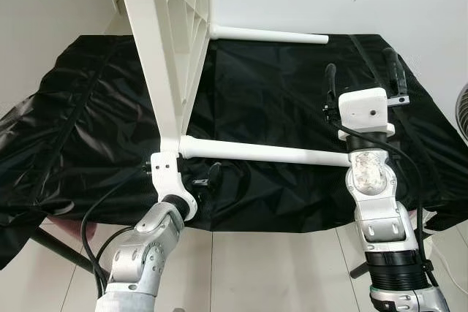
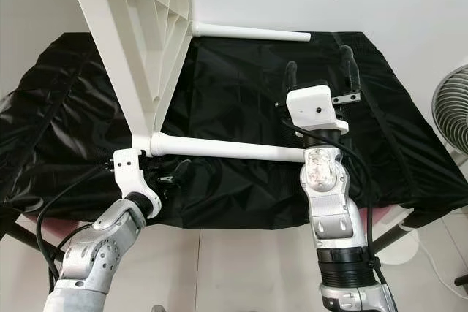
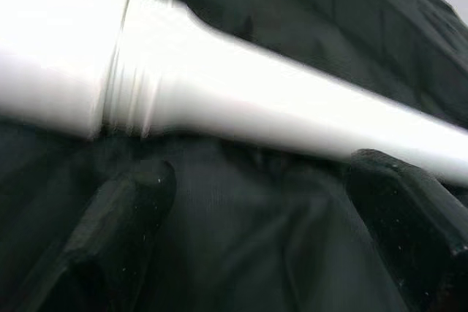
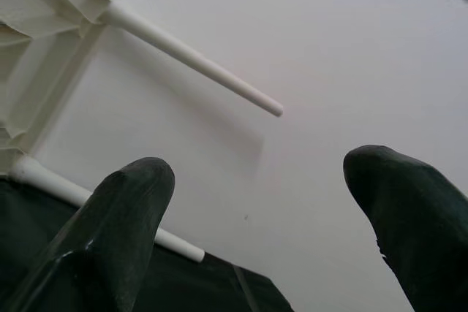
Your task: Building children table
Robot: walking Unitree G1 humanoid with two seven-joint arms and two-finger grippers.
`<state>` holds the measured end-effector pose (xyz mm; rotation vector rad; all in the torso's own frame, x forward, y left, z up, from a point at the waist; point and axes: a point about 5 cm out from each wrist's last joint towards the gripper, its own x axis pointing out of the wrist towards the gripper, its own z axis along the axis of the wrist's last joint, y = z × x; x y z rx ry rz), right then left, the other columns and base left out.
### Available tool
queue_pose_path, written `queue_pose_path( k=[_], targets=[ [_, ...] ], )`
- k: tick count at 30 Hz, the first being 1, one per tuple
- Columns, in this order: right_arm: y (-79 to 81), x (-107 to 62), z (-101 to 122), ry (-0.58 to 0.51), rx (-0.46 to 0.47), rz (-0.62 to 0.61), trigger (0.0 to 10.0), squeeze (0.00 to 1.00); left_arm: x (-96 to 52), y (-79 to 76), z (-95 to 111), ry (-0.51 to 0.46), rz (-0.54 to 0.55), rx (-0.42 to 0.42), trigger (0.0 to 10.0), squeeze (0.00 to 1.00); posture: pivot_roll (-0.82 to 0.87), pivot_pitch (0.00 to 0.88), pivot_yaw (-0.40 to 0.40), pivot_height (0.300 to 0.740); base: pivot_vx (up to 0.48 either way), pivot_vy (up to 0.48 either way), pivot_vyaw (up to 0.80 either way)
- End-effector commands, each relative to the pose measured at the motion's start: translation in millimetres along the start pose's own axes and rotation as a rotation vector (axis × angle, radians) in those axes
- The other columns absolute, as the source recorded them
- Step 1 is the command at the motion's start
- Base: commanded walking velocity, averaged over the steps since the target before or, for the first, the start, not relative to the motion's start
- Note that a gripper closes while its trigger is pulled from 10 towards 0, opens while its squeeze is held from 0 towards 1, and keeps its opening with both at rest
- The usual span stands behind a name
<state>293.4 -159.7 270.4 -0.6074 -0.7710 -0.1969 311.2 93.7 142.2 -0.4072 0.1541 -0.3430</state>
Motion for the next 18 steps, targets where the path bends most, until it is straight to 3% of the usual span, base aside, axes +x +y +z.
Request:
queue_pose_path(
  k=[1, 2, 6, 14, 18],
  targets=[
    [-0.7, -0.2, 8.4, -0.049, -0.011, 0.007, 10.0, 0.0, 3.8, 0.3, -0.7, 0.003, -0.007, -0.016, 10.0, 0.0, -0.03, 0.096, 0.024, 0.74, 0.0, 0.0, 0.0],
    [-3.7, -1.8, 10.6, -0.062, -0.032, 0.007, 10.0, 0.0, 11.4, -3.3, 1.4, 0.01, -0.024, -0.035, 10.0, 0.0, -0.04, 0.103, 0.037, 0.74, 0.0, 0.0, 0.0],
    [-8.3, -4.1, 11.6, -0.066, -0.063, 0.0, 10.0, 0.0, 17.0, -7.5, 2.0, 0.015, -0.047, -0.073, 10.0, 0.0, -0.05, 0.107, 0.046, 0.74, 0.0, 0.0, 0.0],
    [-12.9, -7.2, 14.8, -0.083, -0.105, -0.015, 10.0, 0.0, 20.7, -8.0, -2.7, 0.042, -0.043, -0.083, 10.0, 0.0, -0.06, 0.113, 0.06, 0.74, 0.0, 0.0, 0.0],
    [-21.1, -8.4, 27.9, -0.188, -0.258, -0.071, 10.0, 0.0, 19.5, -6.0, -9.7, 0.069, -0.035, -0.072, 10.0, 0.0, -0.06, 0.119, 0.061, 0.74, 0.0, 0.0, 0.0]
  ],
)
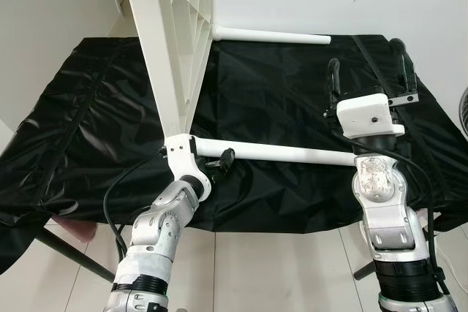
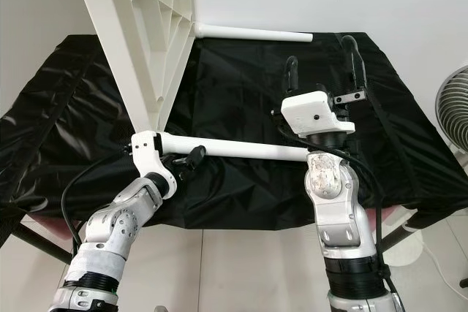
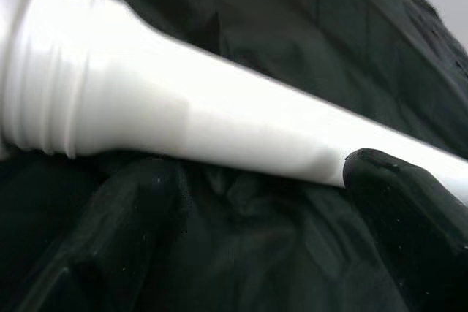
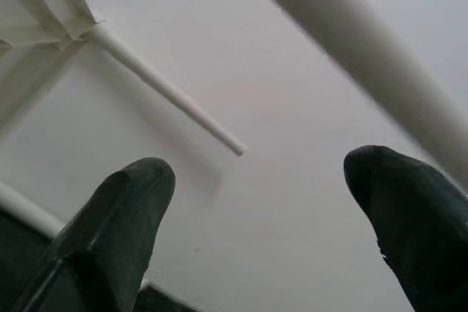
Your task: Building children table
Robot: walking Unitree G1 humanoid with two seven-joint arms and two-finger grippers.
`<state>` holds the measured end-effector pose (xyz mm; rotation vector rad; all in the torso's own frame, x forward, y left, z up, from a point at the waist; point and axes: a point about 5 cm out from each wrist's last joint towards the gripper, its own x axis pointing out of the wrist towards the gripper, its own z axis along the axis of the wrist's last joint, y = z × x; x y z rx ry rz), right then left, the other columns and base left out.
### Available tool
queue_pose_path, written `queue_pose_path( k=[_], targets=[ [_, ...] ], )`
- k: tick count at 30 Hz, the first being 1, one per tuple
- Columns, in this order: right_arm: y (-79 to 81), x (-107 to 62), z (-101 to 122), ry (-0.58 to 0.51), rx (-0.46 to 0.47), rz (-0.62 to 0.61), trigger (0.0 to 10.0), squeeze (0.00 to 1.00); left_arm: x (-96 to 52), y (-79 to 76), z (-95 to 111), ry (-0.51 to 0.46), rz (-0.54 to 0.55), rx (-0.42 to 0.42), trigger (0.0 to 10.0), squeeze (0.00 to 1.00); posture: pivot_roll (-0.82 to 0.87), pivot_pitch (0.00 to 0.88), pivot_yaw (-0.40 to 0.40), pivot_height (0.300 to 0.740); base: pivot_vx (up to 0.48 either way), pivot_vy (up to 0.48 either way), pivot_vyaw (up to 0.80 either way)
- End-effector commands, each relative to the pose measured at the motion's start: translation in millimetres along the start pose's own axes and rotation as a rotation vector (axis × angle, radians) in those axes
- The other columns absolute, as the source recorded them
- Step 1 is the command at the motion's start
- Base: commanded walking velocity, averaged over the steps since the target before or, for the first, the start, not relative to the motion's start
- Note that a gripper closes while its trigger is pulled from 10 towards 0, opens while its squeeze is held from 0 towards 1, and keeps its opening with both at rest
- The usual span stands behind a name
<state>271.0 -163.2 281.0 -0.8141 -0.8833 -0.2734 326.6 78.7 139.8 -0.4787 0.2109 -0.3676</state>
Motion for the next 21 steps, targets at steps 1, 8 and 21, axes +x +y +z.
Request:
queue_pose_path(
  k=[1, 8, 21],
  targets=[
    [-11.3, 4.3, 12.2, -0.081, -0.077, -0.072, 10.0, 0.0, 0.2, 3.2, -5.2, 0.024, -0.006, 0.005, 10.0, 0.0, -0.06, 0.12, 0.06, 0.74, 0.0, 0.0, 0.0],
    [-19.1, 14.5, 17.9, -0.126, -0.156, -0.127, 10.0, 0.0, 1.2, 4.7, -2.5, 0.013, -0.002, -0.001, 10.0, 0.0, -0.06, 0.119, 0.056, 0.74, 0.0, 0.0, 0.0],
    [-21.9, 52.1, 25.8, -0.2, -0.181, -0.084, 10.0, 0.0, 3.0, 6.1, 2.9, 0.0, 0.003, 0.004, 10.0, 0.0, -0.06, 0.111, 0.059, 0.74, 0.0, 0.0, 0.0]
  ],
)
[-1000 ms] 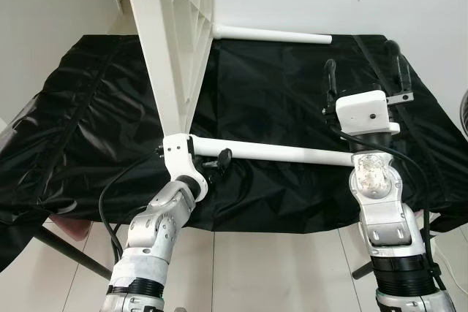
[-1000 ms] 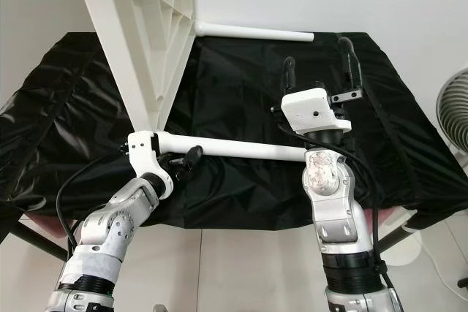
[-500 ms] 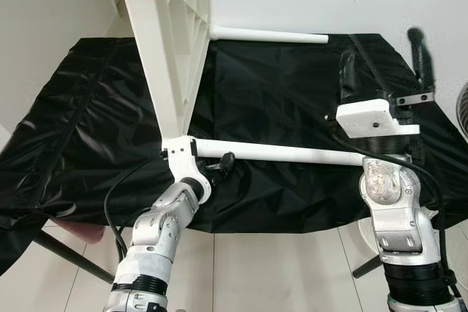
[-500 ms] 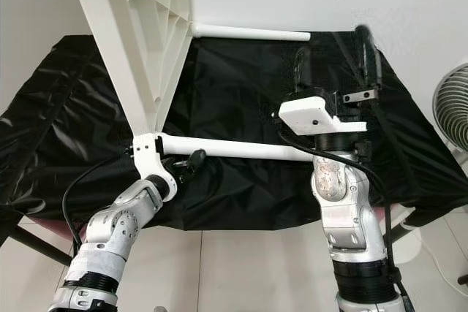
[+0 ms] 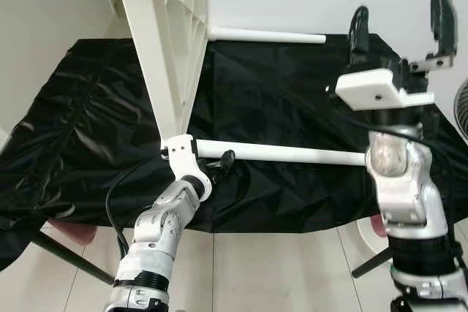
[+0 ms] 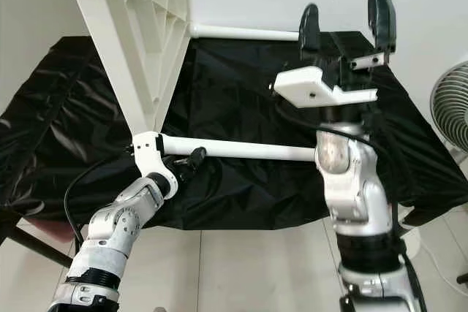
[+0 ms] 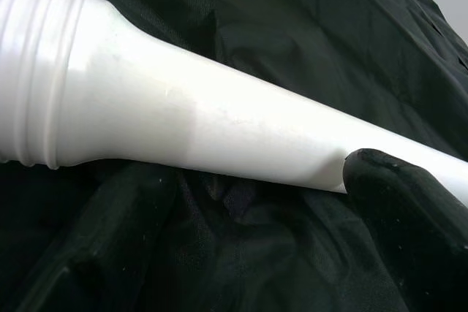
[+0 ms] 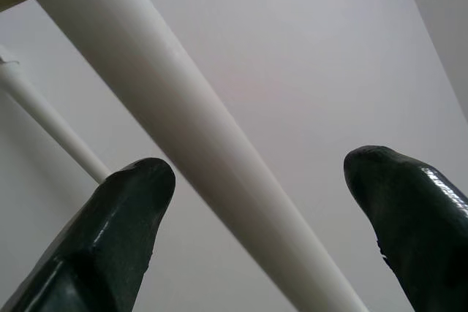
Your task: Building children table
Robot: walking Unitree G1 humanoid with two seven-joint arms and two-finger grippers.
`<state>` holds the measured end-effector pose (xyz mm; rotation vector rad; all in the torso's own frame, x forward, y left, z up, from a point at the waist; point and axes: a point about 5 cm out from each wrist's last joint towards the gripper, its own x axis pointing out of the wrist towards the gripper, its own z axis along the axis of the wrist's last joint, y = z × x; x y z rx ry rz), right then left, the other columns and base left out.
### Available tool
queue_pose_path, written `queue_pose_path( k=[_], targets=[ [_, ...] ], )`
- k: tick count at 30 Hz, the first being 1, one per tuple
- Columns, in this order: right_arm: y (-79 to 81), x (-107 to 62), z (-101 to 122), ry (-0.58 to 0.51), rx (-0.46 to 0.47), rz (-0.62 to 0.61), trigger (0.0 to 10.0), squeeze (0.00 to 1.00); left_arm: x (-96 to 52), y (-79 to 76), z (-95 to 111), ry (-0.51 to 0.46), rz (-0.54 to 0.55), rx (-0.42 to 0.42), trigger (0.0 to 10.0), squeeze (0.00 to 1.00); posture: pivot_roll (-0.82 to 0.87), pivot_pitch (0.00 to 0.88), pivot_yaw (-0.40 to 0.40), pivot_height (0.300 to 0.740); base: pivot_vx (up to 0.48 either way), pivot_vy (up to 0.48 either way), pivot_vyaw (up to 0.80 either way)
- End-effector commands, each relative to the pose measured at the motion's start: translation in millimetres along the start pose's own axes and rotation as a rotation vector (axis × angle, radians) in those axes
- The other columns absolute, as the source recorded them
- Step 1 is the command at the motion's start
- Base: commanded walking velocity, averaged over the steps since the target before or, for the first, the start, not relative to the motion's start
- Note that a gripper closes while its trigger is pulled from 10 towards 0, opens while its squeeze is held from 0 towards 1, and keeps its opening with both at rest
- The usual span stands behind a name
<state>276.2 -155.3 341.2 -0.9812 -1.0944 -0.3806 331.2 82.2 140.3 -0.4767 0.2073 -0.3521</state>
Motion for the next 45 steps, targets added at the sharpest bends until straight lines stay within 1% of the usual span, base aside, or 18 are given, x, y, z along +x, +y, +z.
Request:
queue_pose_path(
  k=[1, 2, 3, 5, 13, 14, 15, 17, 20, 22, 23, 24, 26, 29, 32, 38, 42, 45],
  targets=[
    [1.0, 3.4, 1.4, -0.016, 0.009, 0.025, 10.0, 0.0, 0.2, 2.3, -0.1, 0.006, -0.01, 0.003, 10.0, 0.0, -0.06, 0.111, 0.059, 0.74, 0.0, 0.0, 0.0],
    [1.0, 3.4, 1.4, -0.016, 0.009, 0.025, 10.0, 0.0, 0.2, 2.3, -0.1, 0.006, -0.01, 0.003, 10.0, 0.0, -0.06, 0.111, 0.059, 0.74, 0.0, 0.0, 0.0],
    [1.6, 11.6, 3.1, -0.036, 0.024, 0.049, 10.0, 0.0, 0.4, 2.7, 0.3, 0.003, -0.009, 0.002, 10.0, 0.0, -0.07, 0.111, 0.06, 0.74, 0.0, 0.0, 0.0],
    [3.1, 19.7, 7.0, -0.07, 0.036, 0.076, 10.0, 0.0, 0.8, 2.5, 0.3, 0.004, -0.009, 0.009, 10.0, 0.0, -0.07, 0.11, 0.061, 0.74, 0.0, 0.0, 0.0],
    [9.5, 32.4, 13.0, -0.118, 0.057, 0.159, 10.0, 0.0, 1.7, 2.2, 1.2, 0.0, -0.009, 0.007, 10.0, 0.0, -0.08, 0.105, 0.065, 0.74, 0.0, 0.0, 0.0],
    [10.8, 45.8, 18.8, -0.15, 0.09, 0.236, 10.0, 0.0, 1.5, 2.6, 2.9, -0.006, -0.006, 0.003, 10.0, 0.0, -0.08, 0.105, 0.069, 0.74, 0.0, 0.0, 0.0],
    [10.8, 45.8, 18.8, -0.15, 0.09, 0.236, 10.0, 0.0, 1.5, 2.6, 2.9, -0.006, -0.006, 0.003, 10.0, 0.0, -0.08, 0.105, 0.069, 0.74, 0.0, 0.0, 0.0],
    [10.0, 52.7, 21.1, -0.164, 0.102, 0.268, 10.0, 0.0, 1.6, 2.7, 3.5, -0.009, -0.005, 0.002, 10.0, 0.0, -0.08, 0.103, 0.073, 0.74, 0.0, 0.0, 0.0],
    [10.1, 59.1, 22.7, -0.187, 0.07, 0.323, 10.0, 0.0, 2.1, 2.2, 3.9, -0.01, -0.008, 0.002, 10.0, 0.0, -0.09, 0.103, 0.074, 0.74, 0.0, 0.0, 0.0],
    [9.3, 61.9, 24.1, -0.192, 0.077, 0.34, 10.0, 0.0, 2.4, 2.3, 3.9, -0.009, -0.008, 0.003, 10.0, 0.0, -0.09, 0.103, 0.074, 0.74, 0.0, 0.0, 0.0],
    [6.4, 69.0, 26.4, -0.202, 0.069, 0.414, 10.0, 0.0, 2.7, 2.8, 4.0, -0.008, -0.006, 0.002, 10.0, 0.0, -0.1, 0.102, 0.088, 0.74, 0.0, 0.0, 0.0],
    [5.2, 71.5, 26.9, -0.206, 0.062, 0.449, 10.0, 0.0, 2.9, 2.9, 4.1, -0.008, -0.006, 0.001, 10.0, 0.0, -0.1, 0.102, 0.088, 0.74, 0.0, 0.0, 0.0],
    [3.0, 74.3, 26.6, -0.209, 0.047, 0.477, 10.0, 0.0, 3.2, 3.2, 4.1, -0.008, -0.006, 0.0, 10.0, 0.0, -0.11, 0.102, 0.092, 0.74, 0.0, 0.0, 0.0],
    [1.2, 76.3, 26.0, -0.208, 0.042, 0.478, 10.0, 0.0, 3.4, 3.3, 4.1, -0.007, -0.006, 0.0, 10.0, 0.0, -0.11, 0.102, 0.092, 0.74, 0.0, 0.0, 0.0],
    [-3.7, 80.9, 21.9, -0.211, -0.042, 0.577, 10.0, 0.0, 5.8, 2.3, 5.6, -0.006, -0.013, -0.001, 10.0, 0.0, -0.12, 0.105, 0.103, 0.74, 0.0, 0.0, 0.0],
    [-5.2, 83.8, 22.4, -0.212, -0.074, 0.629, 10.0, 0.0, 6.7, 2.7, 6.3, -0.005, -0.013, -0.001, 10.0, 0.0, -0.13, 0.103, 0.112, 0.74, 0.0, 0.0, 0.0],
    [-3.8, 84.9, 22.6, -0.232, -0.124, 0.752, 10.0, 0.0, 7.1, 1.4, 5.8, -0.003, -0.018, -0.001, 10.0, 0.0, -0.13, 0.104, 0.111, 0.74, 0.0, 0.0, 0.0],
    [-3.2, 85.6, 22.5, -0.234, -0.128, 0.789, 10.0, 0.0, 7.2, 0.4, 5.5, -0.003, -0.02, -0.001, 10.0, 0.0, -0.13, 0.105, 0.108, 0.74, 0.0, 0.0, 0.0]
  ],
)
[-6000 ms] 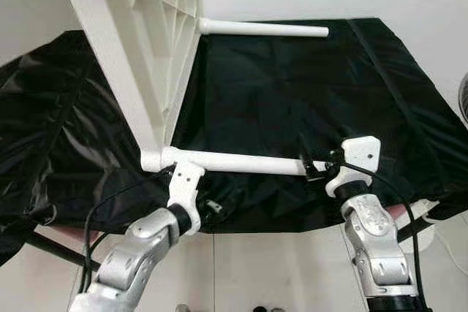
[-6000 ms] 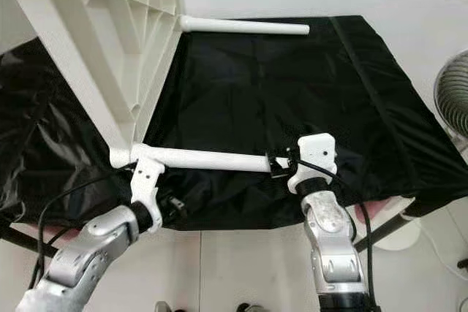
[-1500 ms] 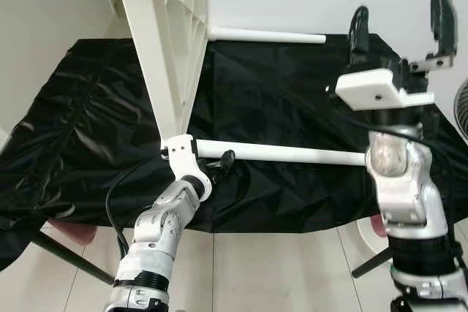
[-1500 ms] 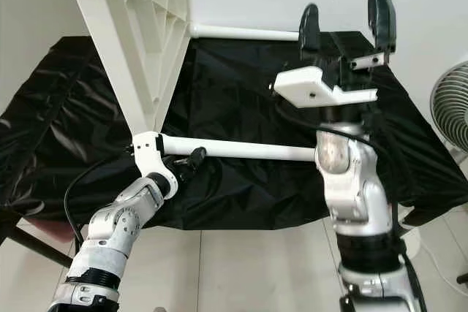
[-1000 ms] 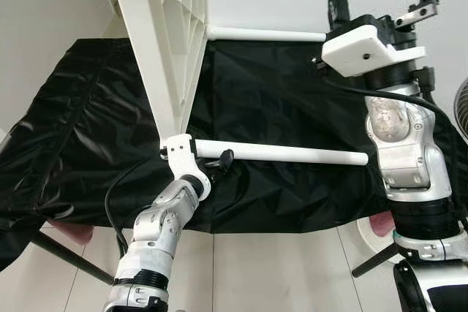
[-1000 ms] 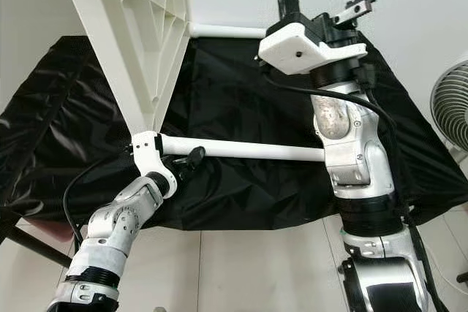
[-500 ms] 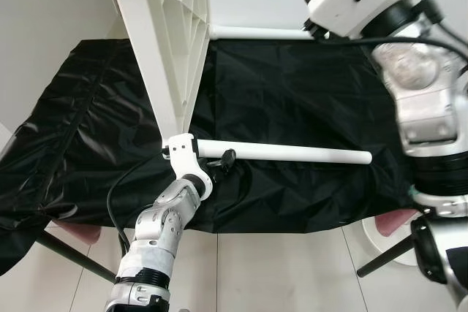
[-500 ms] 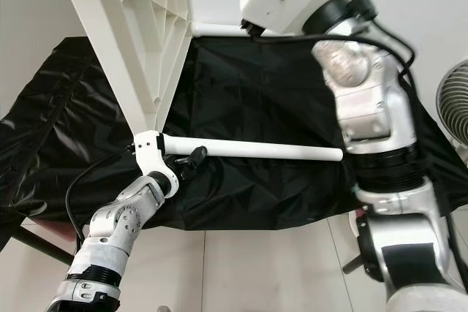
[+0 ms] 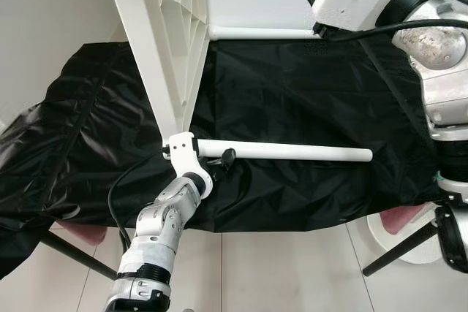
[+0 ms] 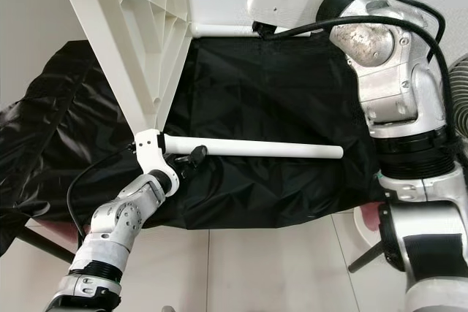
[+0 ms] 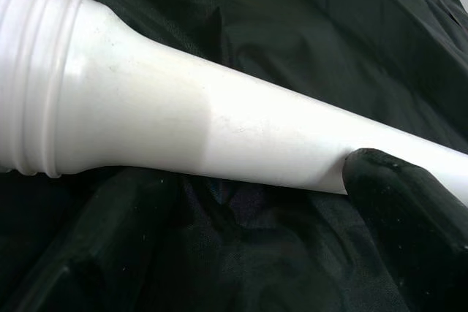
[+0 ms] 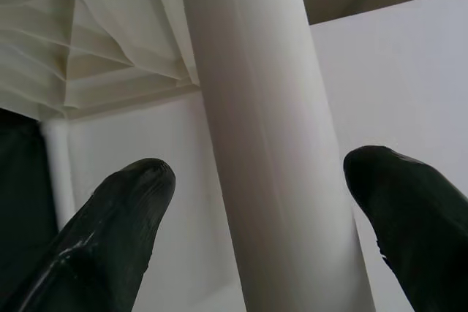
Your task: Building children table
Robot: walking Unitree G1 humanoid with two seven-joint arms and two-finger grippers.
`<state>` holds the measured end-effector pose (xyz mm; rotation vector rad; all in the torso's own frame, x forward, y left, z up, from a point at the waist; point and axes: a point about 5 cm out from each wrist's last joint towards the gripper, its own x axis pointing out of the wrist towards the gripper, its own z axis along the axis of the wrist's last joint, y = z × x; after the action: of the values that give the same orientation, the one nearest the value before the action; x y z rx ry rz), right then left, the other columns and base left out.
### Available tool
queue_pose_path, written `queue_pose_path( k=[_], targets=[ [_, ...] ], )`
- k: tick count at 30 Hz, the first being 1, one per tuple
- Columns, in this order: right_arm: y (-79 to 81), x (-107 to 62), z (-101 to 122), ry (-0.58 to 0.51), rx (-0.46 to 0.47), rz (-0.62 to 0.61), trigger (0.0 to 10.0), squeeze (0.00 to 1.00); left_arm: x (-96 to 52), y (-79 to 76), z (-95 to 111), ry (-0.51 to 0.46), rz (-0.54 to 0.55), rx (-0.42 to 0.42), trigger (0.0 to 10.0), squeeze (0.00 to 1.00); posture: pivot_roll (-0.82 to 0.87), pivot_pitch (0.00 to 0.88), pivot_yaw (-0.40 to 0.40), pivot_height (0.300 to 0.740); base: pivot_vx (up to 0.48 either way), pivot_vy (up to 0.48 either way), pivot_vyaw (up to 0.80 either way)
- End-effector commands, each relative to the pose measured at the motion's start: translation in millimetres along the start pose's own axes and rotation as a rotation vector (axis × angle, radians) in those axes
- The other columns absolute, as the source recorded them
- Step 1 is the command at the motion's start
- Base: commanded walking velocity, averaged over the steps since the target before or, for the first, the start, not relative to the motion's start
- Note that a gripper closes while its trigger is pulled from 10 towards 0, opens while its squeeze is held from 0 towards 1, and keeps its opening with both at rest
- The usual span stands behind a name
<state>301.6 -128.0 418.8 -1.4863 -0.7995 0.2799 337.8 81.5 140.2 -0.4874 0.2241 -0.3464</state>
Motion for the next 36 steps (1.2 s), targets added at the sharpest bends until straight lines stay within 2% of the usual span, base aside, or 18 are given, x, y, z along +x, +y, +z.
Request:
queue_pose_path(
  k=[1, 3, 4, 5, 6, 12, 13, 16, 18, 19, 21, 22, 26, 28, 30, 31, 32, 36],
  targets=[
    [-1.7, 3.8, 6.1, -0.04, -0.013, 0.052, 10.0, 0.0, 0.7, -1.5, 3.4, -0.014, -0.028, 0.015, 10.0, 0.0, -0.13, 0.106, 0.106, 0.74, 0.0, 0.0, 0.0],
    [-2.1, 4.7, 6.6, -0.046, -0.014, 0.068, 10.0, 0.0, 0.7, -1.8, 3.0, -0.013, -0.028, 0.016, 10.0, 0.0, -0.13, 0.106, 0.106, 0.74, 0.0, 0.0, 0.0],
    [-3.8, 6.2, 7.6, -0.057, -0.009, 0.079, 1.7, 0.15, 1.0, -2.5, 2.4, -0.011, -0.03, 0.017, 10.0, 0.0, -0.13, 0.106, 0.1, 0.74, 0.0, 0.0, 0.0],
    [-3.8, 6.2, 7.6, -0.057, -0.009, 0.079, 1.7, 0.15, 1.0, -2.5, 2.4, -0.011, -0.03, 0.017, 10.0, 0.0, -0.13, 0.106, 0.1, 0.74, 0.0, 0.0, 0.0],
    [-6.7, 8.3, 8.9, -0.068, -0.007, 0.079, 0.0, 0.2, 1.1, -3.0, 2.1, -0.011, -0.031, 0.017, 10.0, 0.0, -0.13, 0.104, 0.098, 0.74, 0.0, 0.0, 0.0],
    [-14.8, 11.3, 11.3, -0.085, -0.013, 0.073, 0.0, 0.24, 1.1, -4.5, 2.5, -0.017, -0.031, 0.008, 10.0, 0.0, -0.13, 0.101, 0.089, 0.74, 0.0, 0.0, 0.0],
    [-19.8, 11.2, 10.0, -0.081, -0.015, 0.057, 0.0, 0.38, 2.4, -6.1, 5.0, -0.027, -0.029, -0.002, 10.0, 0.0, -0.12, 0.099, 0.086, 0.74, 0.0, 0.0, 0.0],
    [-30.4, 10.1, 6.1, -0.066, -0.016, 0.017, 0.0, 0.38, 6.2, -9.9, 9.6, -0.04, -0.03, -0.014, 10.0, 0.0, -0.12, 0.098, 0.085, 0.74, 0.0, 0.0, 0.0],
    [-36.2, 7.9, 3.9, -0.053, -0.016, -0.015, 0.0, 0.36, 10.4, -14.4, 11.8, -0.042, -0.035, -0.015, 10.0, 0.0, -0.13, 0.094, 0.087, 0.74, 0.0, 0.0, 0.0],
    [-37.5, 7.2, 3.3, -0.051, -0.015, -0.019, 0.0, 0.29, 11.6, -15.8, 12.1, -0.041, -0.036, -0.015, 10.0, 0.0, -0.13, 0.094, 0.087, 0.74, 0.0, 0.0, 0.0],
    [-39.9, 5.6, 1.5, -0.041, -0.013, -0.027, 0.0, 0.29, 13.7, -17.7, 12.2, -0.039, -0.038, -0.018, 10.0, 0.0, -0.14, 0.09, 0.094, 0.74, 0.0, 0.0, 0.0],
    [-41.6, 1.6, -4.0, -0.015, -0.001, -0.029, 0.0, 0.16, 18.4, -19.7, 12.1, -0.032, -0.033, -0.024, 10.0, 0.0, -0.14, 0.091, 0.097, 0.74, 0.0, 0.0, 0.0],
    [-41.8, -1.4, -7.7, 0.001, 0.007, -0.028, 0.0, 0.14, 20.4, -20.0, 12.1, -0.028, -0.026, -0.029, 10.0, 0.0, -0.15, 0.091, 0.103, 0.74, 0.0, 0.0, 0.0],
    [-45.1, -12.2, -20.4, 0.068, 0.042, -0.063, 0.0, 0.09, 24.0, -19.2, 12.3, -0.013, -0.004, -0.079, 10.0, 0.0, -0.15, 0.091, 0.113, 0.74, 0.0, 0.0, 0.0],
    [-45.1, -12.2, -20.4, 0.068, 0.042, -0.063, 0.0, 0.09, 24.0, -19.2, 12.3, -0.013, -0.004, -0.079, 10.0, 0.0, -0.15, 0.091, 0.113, 0.74, 0.0, 0.0, 0.0],
    [-46.7, -17.2, -25.7, 0.096, 0.058, -0.082, 0.0, 0.09, 25.4, -18.9, 12.1, -0.005, 0.004, -0.098, 10.0, 0.0, -0.15, 0.091, 0.113, 0.74, 0.0, 0.0, 0.0],
    [-47.7, -23.8, -31.8, 0.129, 0.08, -0.099, 0.0, 0.0, 26.5, -18.3, 13.1, -0.004, 0.014, -0.128, 10.0, 0.0, -0.16, 0.091, 0.115, 0.74, 0.0, 0.0, 0.0],
    [-44.9, -40.0, -43.6, 0.202, 0.131, -0.125, 0.0, 0.0, 28.7, -16.7, 19.1, -0.01, 0.036, -0.146, 10.0, 0.0, -0.16, 0.093, 0.126, 0.74, 0.0, 0.0, 0.0]
  ],
)
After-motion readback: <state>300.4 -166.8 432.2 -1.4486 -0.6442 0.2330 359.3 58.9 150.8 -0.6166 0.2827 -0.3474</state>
